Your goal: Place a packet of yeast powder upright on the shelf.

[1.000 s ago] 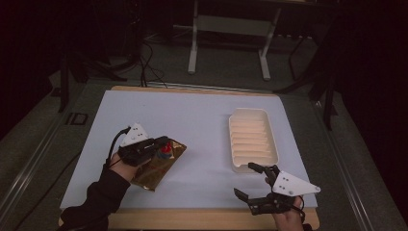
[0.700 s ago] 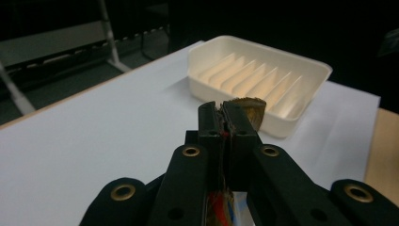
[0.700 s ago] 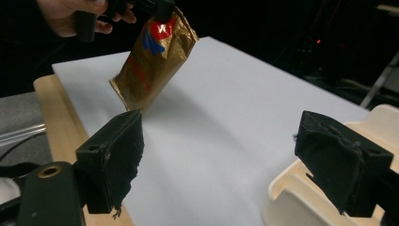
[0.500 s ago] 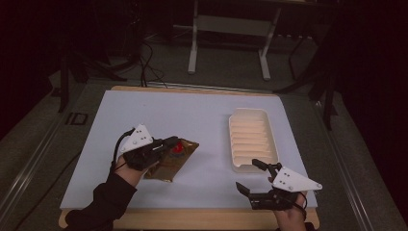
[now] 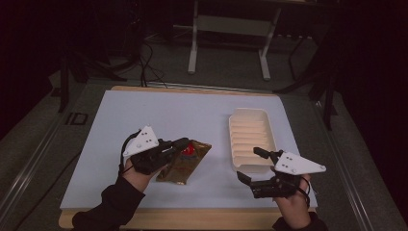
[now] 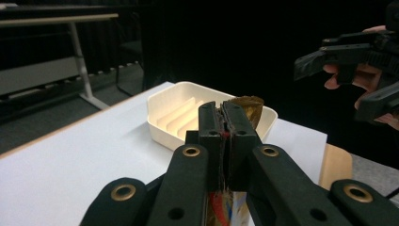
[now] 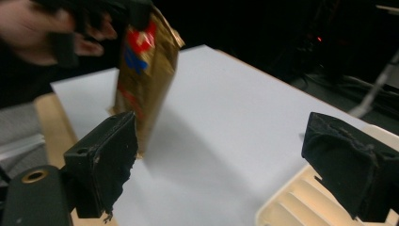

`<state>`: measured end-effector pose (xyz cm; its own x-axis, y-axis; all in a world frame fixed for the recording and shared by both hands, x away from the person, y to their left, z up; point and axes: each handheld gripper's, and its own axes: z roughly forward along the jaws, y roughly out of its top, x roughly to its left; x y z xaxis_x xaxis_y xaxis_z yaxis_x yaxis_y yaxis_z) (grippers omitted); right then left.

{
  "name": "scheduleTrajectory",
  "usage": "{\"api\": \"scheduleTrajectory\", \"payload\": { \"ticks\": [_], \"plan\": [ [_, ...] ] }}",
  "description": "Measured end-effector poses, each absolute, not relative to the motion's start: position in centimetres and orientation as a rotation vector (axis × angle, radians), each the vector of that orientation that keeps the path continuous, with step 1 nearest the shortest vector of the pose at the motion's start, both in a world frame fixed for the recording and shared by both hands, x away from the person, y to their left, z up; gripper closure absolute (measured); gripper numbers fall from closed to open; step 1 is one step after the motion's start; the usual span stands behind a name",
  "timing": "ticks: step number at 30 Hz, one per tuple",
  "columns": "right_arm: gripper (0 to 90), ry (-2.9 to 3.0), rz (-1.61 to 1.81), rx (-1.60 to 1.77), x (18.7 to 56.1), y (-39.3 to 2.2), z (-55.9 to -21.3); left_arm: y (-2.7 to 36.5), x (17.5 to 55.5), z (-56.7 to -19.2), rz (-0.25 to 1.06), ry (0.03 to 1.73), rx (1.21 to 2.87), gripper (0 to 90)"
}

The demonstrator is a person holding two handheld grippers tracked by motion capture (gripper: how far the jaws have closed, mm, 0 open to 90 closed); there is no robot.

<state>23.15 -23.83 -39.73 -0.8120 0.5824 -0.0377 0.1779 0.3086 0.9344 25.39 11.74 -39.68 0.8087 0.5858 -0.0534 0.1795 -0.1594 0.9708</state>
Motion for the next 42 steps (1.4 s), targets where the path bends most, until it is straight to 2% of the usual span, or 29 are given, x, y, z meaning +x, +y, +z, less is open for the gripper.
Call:
{"api": "scheduleTrajectory", "payload": {
  "ticks": [12, 22, 25, 30, 32, 33, 34, 39, 40, 41, 42],
  "plan": [
    [10.7, 2.345, 1.594, 0.667, 24.8, -20.4, -39.6, 10.3, 24.7, -39.0, 0.368, 0.57, 1.666, 88.3],
    [14.3, 2.41, 1.628, 0.632, 25.9, -18.3, -39.2, 9.2, 24.5, -38.7, 0.347, 0.553, 1.605, 88.3],
    [18.5, 2.43, 1.619, 0.62, 26.0, -18.0, -39.2, 8.9, 24.4, -38.5, 0.351, 0.546, 1.591, 88.4],
    [33.3, 2.472, 1.614, 0.616, 26.4, -17.8, -39.2, 8.6, 24.1, -38.3, 0.344, 0.528, 1.581, 88.3],
    [33.5, 2.469, 1.606, 0.612, 26.4, -17.7, -39.1, 8.6, 24.0, -38.3, 0.345, 0.526, 1.575, 88.3],
    [40.1, 2.485, 1.608, 0.605, 26.4, -17.6, -39.1, 8.5, 24.0, -38.3, 0.34, 0.522, 1.576, 88.3],
    [41.7, 2.48, 1.603, 0.606, 26.4, -17.6, -39.1, 8.5, 23.9, -38.3, 0.34, 0.522, 1.565, 88.3],
    [60.8, 2.551, 1.56, 0.56, 26.5, -17.3, -39.1, 8.4, 23.8, -38.3, 0.336, 0.521, 1.567, 88.3],
    [60.8, 2.551, 1.56, 0.56, 26.5, -17.3, -39.1, 8.4, 23.8, -38.3, 0.336, 0.521, 1.567, 88.2],
    [67.6, 2.569, 1.579, 0.571, 26.7, -17.4, -39.2, 8.5, 24.0, -38.4, 0.332, 0.519, 1.573, 88.1],
    [68.5, 2.584, 1.581, 0.574, 26.8, -17.3, -39.3, 8.5, 24.0, -38.4, 0.328, 0.522, 1.576, 88.0]
  ]
}}
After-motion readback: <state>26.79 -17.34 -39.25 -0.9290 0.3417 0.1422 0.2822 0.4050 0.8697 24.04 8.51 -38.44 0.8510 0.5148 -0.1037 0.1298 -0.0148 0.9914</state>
